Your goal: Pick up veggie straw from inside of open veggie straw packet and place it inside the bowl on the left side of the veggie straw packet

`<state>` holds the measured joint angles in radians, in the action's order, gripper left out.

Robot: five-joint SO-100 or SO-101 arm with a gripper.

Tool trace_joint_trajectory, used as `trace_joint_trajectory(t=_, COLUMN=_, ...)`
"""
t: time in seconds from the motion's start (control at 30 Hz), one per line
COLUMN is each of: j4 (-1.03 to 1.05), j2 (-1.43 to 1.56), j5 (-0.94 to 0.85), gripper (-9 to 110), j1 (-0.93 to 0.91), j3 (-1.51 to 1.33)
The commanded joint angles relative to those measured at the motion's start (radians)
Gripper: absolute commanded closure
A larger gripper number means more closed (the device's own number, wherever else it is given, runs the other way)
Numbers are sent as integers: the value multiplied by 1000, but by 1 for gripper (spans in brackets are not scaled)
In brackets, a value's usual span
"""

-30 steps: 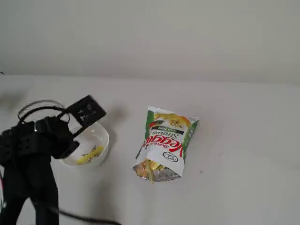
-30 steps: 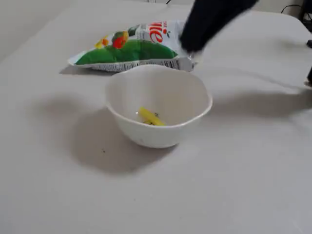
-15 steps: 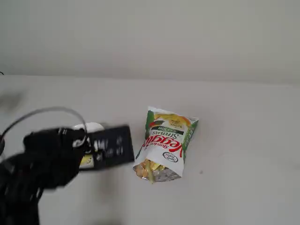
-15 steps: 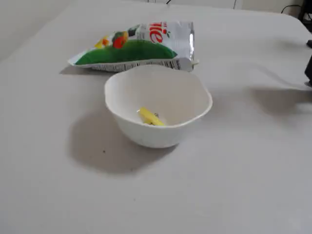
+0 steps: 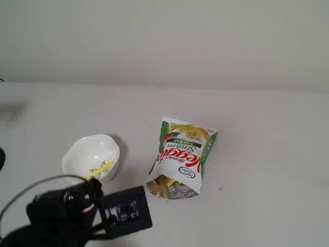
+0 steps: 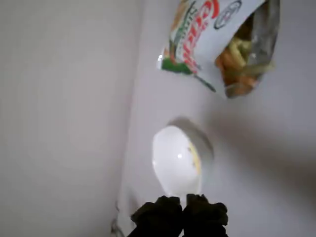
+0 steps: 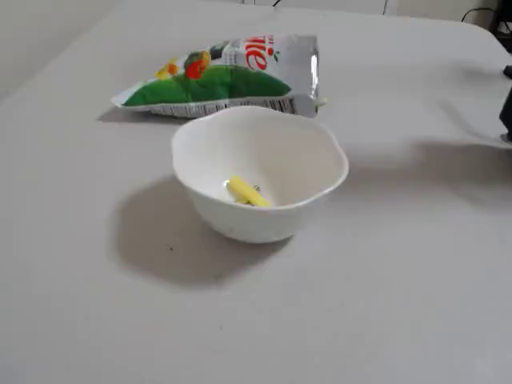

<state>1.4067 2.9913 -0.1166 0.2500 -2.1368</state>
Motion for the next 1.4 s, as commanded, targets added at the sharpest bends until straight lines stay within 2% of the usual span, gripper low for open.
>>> trace_joint_trajectory(t=0.0, j4=-91, j2=147, j5=-80, gripper=101, j1=0, j3=-170)
trace_joint_trajectory(t=0.23, j4=-152, j2=336, j5=-132, gripper=101, j1=12, j3=-459)
trace_joint_trajectory(t=0.77, j4=-302, j2=336, j5=-86, gripper=101, j1=26, j3=-882)
trace_joint_trajectory(t=1.37, j4=-314, j2=336, j5=-49, gripper=101, j1=17, j3=-904)
